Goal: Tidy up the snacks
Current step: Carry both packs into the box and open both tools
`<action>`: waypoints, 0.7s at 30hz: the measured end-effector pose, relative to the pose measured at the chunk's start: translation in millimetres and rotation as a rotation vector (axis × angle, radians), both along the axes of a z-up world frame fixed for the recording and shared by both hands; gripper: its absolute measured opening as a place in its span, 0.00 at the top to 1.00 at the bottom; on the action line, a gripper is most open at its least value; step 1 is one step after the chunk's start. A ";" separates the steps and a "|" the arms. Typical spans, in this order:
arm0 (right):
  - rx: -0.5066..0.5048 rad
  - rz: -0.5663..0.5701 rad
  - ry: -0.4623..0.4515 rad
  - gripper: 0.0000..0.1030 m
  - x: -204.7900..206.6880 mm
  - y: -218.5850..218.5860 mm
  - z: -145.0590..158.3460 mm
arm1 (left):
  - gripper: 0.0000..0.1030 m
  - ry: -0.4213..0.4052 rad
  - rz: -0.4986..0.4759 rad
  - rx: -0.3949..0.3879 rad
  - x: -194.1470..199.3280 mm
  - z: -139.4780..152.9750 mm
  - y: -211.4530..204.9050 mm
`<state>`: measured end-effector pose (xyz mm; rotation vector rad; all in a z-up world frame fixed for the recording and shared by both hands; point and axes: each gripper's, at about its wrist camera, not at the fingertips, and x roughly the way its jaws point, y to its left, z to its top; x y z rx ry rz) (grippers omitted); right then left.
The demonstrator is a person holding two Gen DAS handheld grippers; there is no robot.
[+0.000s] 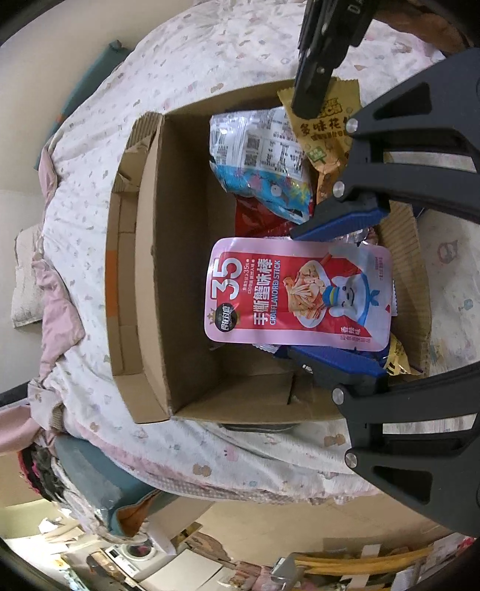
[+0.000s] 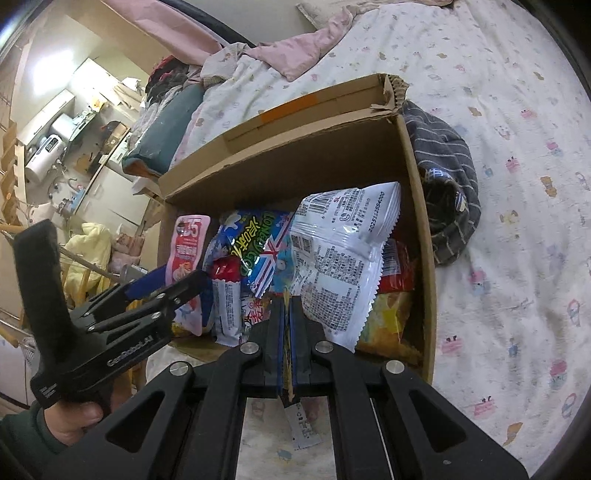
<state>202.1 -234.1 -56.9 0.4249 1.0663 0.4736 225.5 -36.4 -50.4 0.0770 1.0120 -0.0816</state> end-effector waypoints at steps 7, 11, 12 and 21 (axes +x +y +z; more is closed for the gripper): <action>-0.012 0.004 0.003 0.97 0.7 -0.9 -0.4 | 0.49 0.015 0.013 -0.019 1.4 -4.6 5.3; -0.008 0.008 -0.016 0.97 -1.2 0.3 3.0 | 0.48 0.007 0.007 -0.020 -1.6 -3.3 5.1; -0.005 0.010 -0.021 0.97 -1.2 0.3 3.7 | 0.48 0.004 0.005 -0.019 -2.5 -3.0 4.9; -0.010 0.012 -0.032 0.93 -0.2 2.5 4.8 | 0.48 0.001 0.004 -0.002 -5.1 -3.0 4.7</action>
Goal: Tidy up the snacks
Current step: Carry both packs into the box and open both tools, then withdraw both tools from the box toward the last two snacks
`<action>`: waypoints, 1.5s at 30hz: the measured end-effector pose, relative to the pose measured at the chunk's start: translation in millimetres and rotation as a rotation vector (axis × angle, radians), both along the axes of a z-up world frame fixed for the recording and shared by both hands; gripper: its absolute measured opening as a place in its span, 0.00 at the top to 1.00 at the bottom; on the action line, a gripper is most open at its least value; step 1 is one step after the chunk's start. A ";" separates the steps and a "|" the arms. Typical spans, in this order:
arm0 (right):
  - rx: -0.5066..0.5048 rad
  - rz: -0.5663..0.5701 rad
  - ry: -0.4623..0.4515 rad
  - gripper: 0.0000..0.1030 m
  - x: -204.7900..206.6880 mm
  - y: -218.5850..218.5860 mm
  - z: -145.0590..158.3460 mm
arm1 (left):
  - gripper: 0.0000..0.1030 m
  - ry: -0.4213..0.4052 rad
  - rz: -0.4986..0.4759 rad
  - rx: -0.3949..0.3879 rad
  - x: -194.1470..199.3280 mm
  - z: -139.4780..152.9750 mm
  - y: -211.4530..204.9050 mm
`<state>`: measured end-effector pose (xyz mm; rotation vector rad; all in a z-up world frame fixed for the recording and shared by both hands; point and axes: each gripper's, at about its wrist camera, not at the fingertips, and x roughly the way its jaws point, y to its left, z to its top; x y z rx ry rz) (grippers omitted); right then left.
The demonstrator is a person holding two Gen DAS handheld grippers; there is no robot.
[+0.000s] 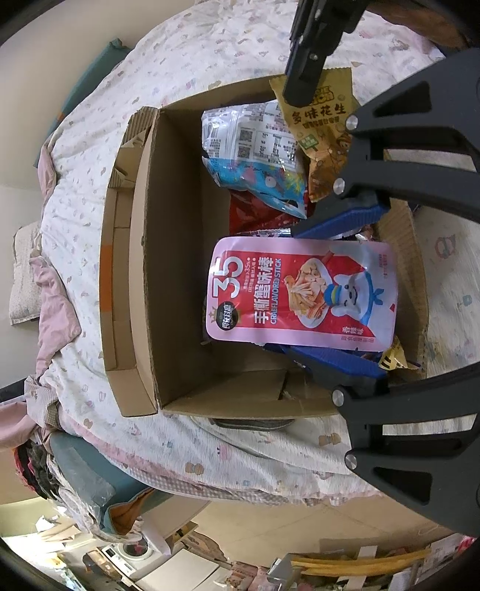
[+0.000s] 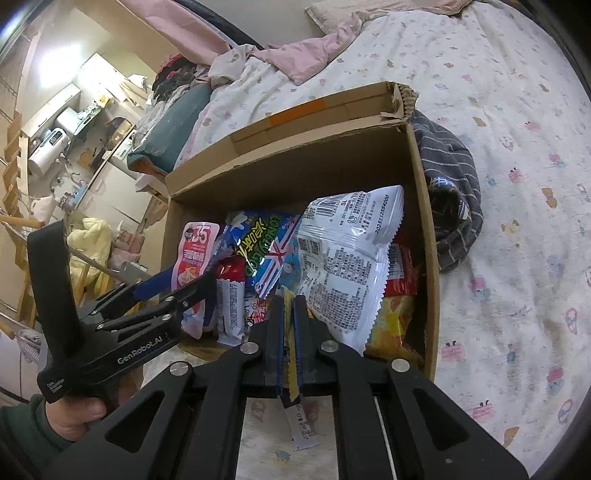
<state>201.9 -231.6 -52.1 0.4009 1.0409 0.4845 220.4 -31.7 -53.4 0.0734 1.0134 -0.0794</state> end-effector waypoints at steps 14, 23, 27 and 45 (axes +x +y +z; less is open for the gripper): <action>0.012 -0.009 -0.040 0.92 -2.6 -3.4 9.6 | 0.28 -0.022 0.020 0.003 -3.2 6.4 2.0; 0.039 -0.061 -0.137 0.11 -11.3 -9.1 24.8 | 0.28 -0.032 0.018 0.009 -4.3 7.7 1.7; 0.042 -0.076 -0.139 0.11 -8.8 -12.7 27.7 | 0.28 -0.032 0.019 0.009 -4.9 7.2 2.7; 0.033 -0.119 -0.098 0.11 -19.5 -21.7 22.3 | 0.28 -0.041 0.035 0.001 -28.5 14.5 9.7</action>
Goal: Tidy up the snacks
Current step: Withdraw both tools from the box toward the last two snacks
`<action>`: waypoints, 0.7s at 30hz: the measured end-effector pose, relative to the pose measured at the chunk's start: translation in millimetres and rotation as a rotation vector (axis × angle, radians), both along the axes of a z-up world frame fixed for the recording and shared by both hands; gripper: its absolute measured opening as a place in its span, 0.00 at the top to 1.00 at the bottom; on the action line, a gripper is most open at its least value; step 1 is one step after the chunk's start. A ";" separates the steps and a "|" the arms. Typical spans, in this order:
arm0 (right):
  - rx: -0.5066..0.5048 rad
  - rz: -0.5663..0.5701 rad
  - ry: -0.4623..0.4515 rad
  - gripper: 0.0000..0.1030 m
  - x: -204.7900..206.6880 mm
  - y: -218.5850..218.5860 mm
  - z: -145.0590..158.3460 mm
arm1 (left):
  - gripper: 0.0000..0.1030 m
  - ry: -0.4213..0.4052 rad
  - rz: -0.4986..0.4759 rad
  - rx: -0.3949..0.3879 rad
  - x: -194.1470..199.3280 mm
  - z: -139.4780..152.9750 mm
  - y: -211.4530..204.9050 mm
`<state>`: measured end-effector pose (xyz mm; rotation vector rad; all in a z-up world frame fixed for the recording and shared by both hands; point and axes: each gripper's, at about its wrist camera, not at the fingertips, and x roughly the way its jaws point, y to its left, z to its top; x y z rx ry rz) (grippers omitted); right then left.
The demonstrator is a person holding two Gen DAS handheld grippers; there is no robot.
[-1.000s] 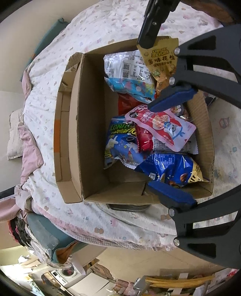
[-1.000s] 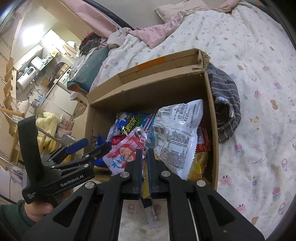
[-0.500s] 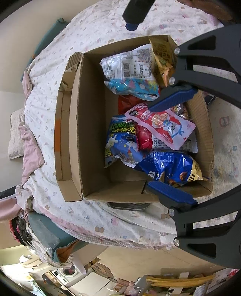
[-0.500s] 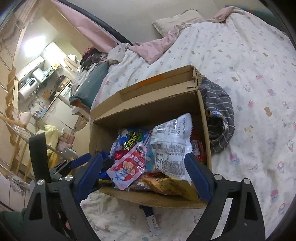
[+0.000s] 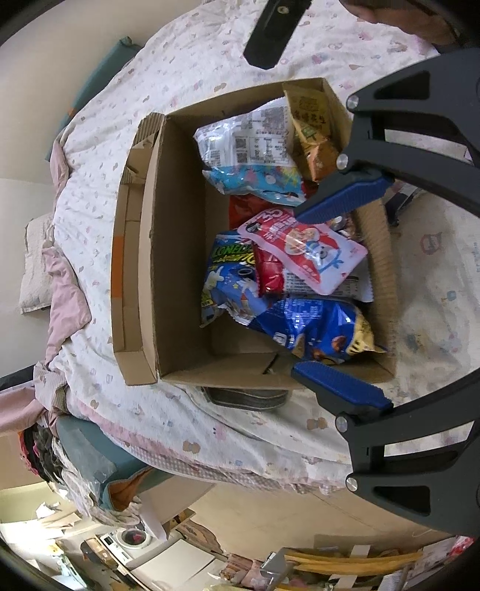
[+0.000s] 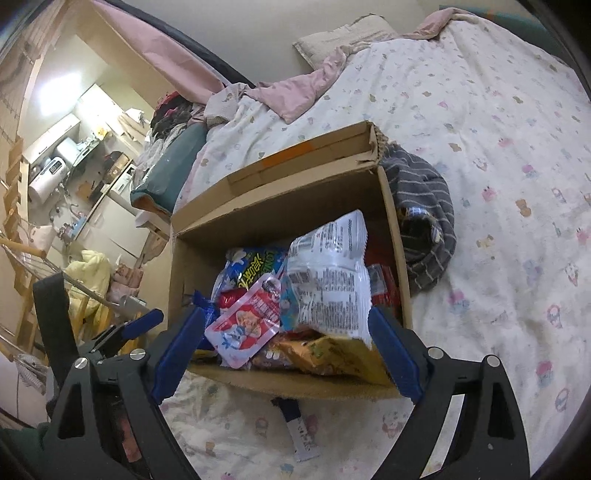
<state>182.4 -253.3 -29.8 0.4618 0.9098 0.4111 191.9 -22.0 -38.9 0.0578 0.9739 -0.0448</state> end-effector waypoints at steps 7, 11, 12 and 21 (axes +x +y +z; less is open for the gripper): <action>-0.002 -0.029 -0.010 0.11 -26.6 -8.8 9.3 | 0.28 0.008 -0.020 0.015 -21.0 3.2 -5.7; 0.011 -0.040 0.022 0.11 -40.6 -16.1 4.6 | 0.28 0.014 -0.003 0.000 -31.8 7.5 0.6; 0.019 -0.041 0.036 0.11 -43.7 -17.8 2.4 | 0.28 0.011 0.004 -0.005 -34.8 8.6 2.7; 0.008 -0.090 0.073 0.11 -79.3 -34.7 -6.9 | 0.28 0.147 -0.003 -0.031 -70.4 -20.3 -1.1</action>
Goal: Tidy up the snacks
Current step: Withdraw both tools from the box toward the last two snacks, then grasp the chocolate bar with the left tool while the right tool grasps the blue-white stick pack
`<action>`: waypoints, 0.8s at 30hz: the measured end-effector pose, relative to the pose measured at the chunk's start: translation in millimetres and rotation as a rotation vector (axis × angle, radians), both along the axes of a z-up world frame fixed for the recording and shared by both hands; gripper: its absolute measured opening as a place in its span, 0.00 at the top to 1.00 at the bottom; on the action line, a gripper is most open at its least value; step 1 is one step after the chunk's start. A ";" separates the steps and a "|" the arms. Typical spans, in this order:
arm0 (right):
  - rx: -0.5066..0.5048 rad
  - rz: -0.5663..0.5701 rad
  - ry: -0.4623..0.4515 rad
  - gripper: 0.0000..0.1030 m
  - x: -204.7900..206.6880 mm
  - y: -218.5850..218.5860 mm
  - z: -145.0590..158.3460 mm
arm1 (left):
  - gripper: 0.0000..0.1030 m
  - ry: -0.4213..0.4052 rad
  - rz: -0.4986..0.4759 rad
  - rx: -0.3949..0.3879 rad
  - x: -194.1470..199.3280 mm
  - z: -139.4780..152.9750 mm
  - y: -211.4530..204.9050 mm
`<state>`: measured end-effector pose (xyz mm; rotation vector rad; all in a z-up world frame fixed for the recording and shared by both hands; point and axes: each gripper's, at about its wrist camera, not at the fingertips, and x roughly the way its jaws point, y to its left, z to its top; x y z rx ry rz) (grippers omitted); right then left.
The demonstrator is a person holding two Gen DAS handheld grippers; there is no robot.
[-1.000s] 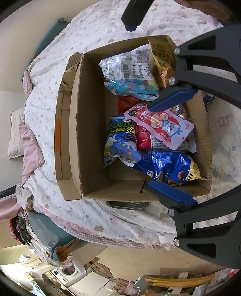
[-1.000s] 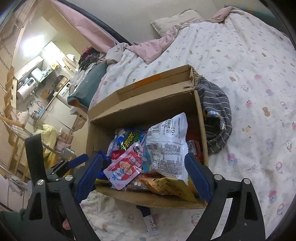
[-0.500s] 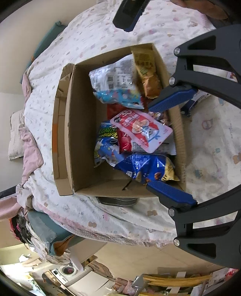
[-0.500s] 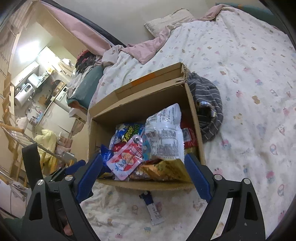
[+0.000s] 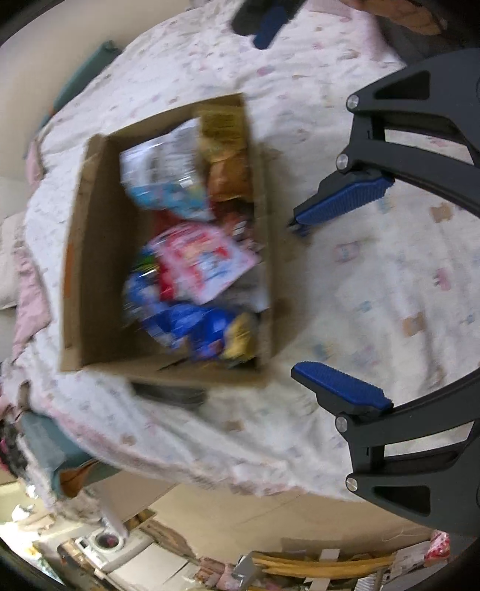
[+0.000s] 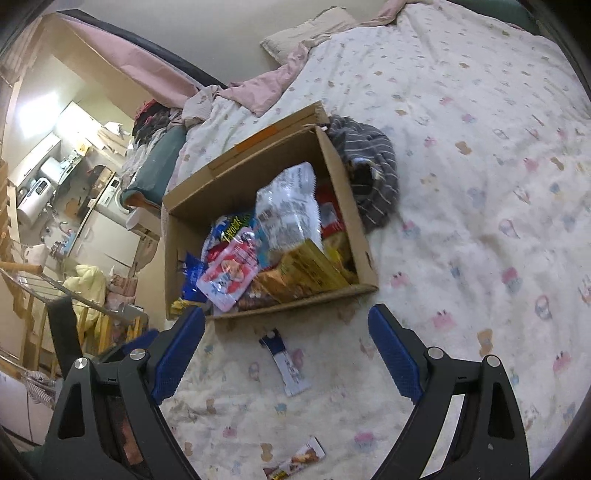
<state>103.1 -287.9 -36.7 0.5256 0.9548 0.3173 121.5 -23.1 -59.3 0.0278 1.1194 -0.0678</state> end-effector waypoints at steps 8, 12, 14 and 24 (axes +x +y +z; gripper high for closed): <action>-0.063 -0.028 0.031 0.11 -25.1 -24.9 -12.4 | 0.28 0.162 -0.191 0.021 -36.4 -47.5 -49.6; -0.067 -0.057 0.058 0.11 -29.2 -40.1 -20.9 | 0.28 0.292 -0.418 0.037 -62.8 -72.1 -86.1; -0.046 -0.066 0.067 0.11 -30.3 -45.8 -23.6 | 0.28 0.323 -0.531 0.100 -78.6 -83.6 -102.2; -0.076 -0.029 0.031 0.11 -27.1 -31.5 -17.8 | 0.75 0.359 -0.577 0.074 -87.4 -98.1 -111.6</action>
